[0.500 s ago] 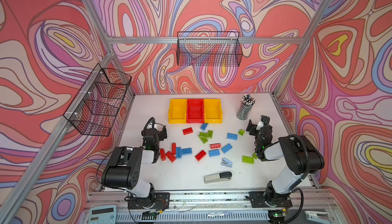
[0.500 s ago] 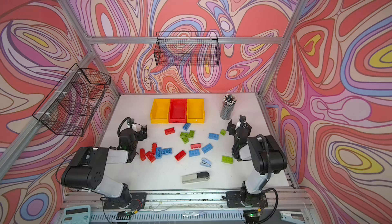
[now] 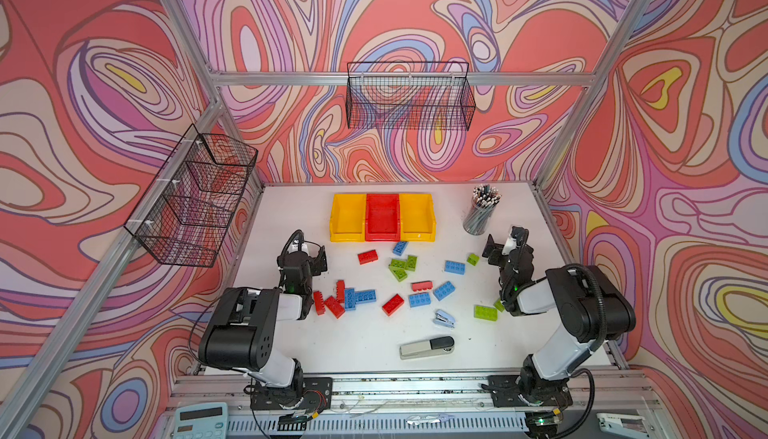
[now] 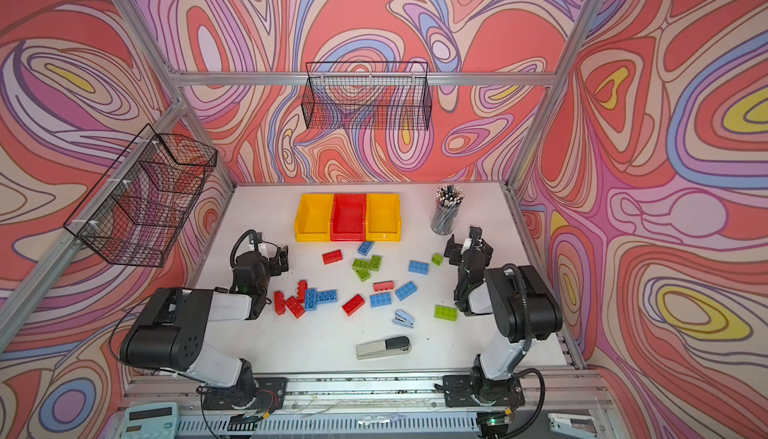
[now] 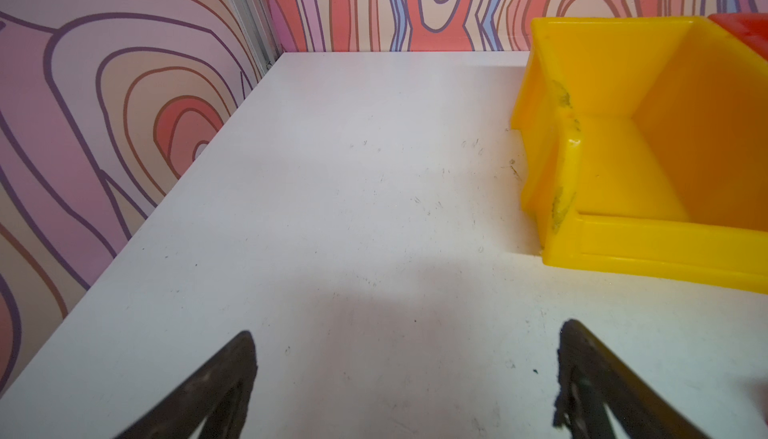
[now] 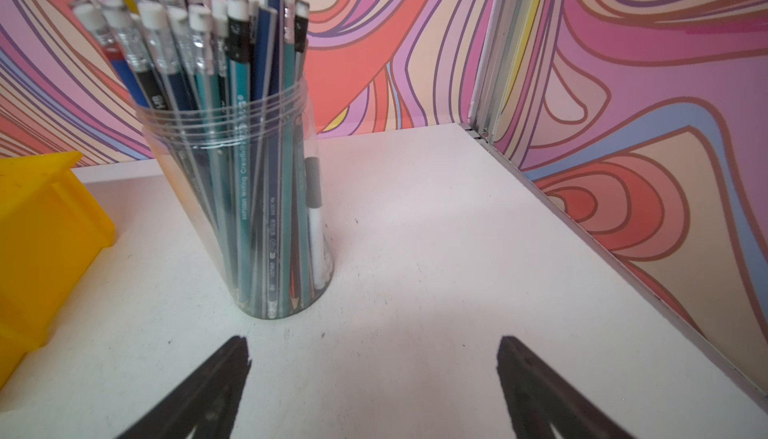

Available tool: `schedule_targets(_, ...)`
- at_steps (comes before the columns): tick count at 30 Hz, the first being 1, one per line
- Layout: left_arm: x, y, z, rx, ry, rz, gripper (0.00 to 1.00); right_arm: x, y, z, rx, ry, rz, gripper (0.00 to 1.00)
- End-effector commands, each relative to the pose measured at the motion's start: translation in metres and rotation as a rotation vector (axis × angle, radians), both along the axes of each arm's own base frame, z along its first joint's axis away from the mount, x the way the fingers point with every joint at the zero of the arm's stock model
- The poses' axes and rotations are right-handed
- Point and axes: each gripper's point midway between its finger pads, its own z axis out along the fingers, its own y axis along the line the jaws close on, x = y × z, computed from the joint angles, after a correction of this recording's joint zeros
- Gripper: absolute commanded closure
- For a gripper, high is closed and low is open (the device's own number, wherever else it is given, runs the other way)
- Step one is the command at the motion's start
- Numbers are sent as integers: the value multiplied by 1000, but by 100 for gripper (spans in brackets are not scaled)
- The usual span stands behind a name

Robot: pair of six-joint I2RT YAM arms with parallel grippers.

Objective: Sort the legos into containers by color

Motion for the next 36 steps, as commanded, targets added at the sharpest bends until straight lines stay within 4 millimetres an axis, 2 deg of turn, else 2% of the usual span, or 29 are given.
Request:
schedule_targets(1,5,-1,8,5,-32,-7,0,0,1,5,-3,-22,-2,2)
schedule_targets(31,5,-1,9,6,-33,-5,0,0,1,5,-2,-22,-2,2)
schedule_targets(34,4,-2,11,11,-41,-9,0,-4,-4,12,-1,-36,-36,2)
schedule_targets(36,4,-4,17,16,-38,-19,0,-3,-9,23,2,-30,-64,2)
